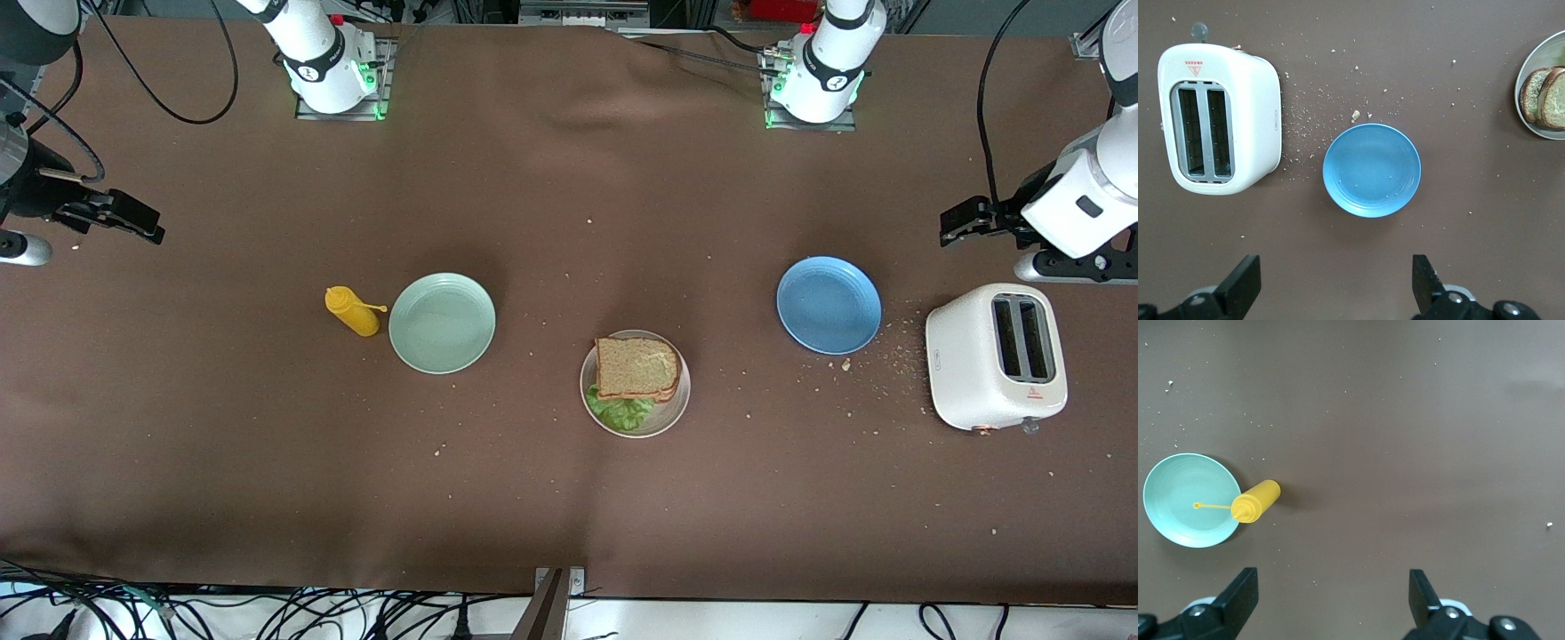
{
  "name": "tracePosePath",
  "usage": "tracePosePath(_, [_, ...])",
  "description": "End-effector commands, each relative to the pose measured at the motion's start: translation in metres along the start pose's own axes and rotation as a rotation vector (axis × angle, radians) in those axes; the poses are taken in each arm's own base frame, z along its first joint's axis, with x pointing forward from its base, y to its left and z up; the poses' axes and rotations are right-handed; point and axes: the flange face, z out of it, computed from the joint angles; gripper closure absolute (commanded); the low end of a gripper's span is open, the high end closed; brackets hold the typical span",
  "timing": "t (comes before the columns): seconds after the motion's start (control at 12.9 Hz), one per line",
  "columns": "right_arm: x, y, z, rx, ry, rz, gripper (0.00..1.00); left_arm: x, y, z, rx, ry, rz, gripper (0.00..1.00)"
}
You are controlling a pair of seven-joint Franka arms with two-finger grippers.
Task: Make sandwich in beige plate with both arms
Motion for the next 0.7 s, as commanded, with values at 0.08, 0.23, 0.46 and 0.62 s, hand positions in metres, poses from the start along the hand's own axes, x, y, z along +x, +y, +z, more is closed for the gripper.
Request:
tracePosePath(0.08, [0.002,0.000,-0.005,0.009,0.001,-0.009,0.00,-0.021,-0.021,0.004,-0.056,0.019,-0.051,0.00])
tracePosePath(0.23, [0.001,0.000,-0.005,0.010,0.003,-0.009,0.00,-0.020,-0.030,0.001,-0.059,0.019,-0.069,0.00])
tracePosePath(0.46, [0.002,0.000,-0.005,0.009,0.001,-0.009,0.00,-0.019,-0.032,0.001,-0.059,0.017,-0.066,0.00])
tracePosePath(0.62, [0.002,0.000,-0.005,0.009,0.001,-0.009,0.00,-0.019,-0.031,-0.001,-0.060,0.022,-0.064,0.00])
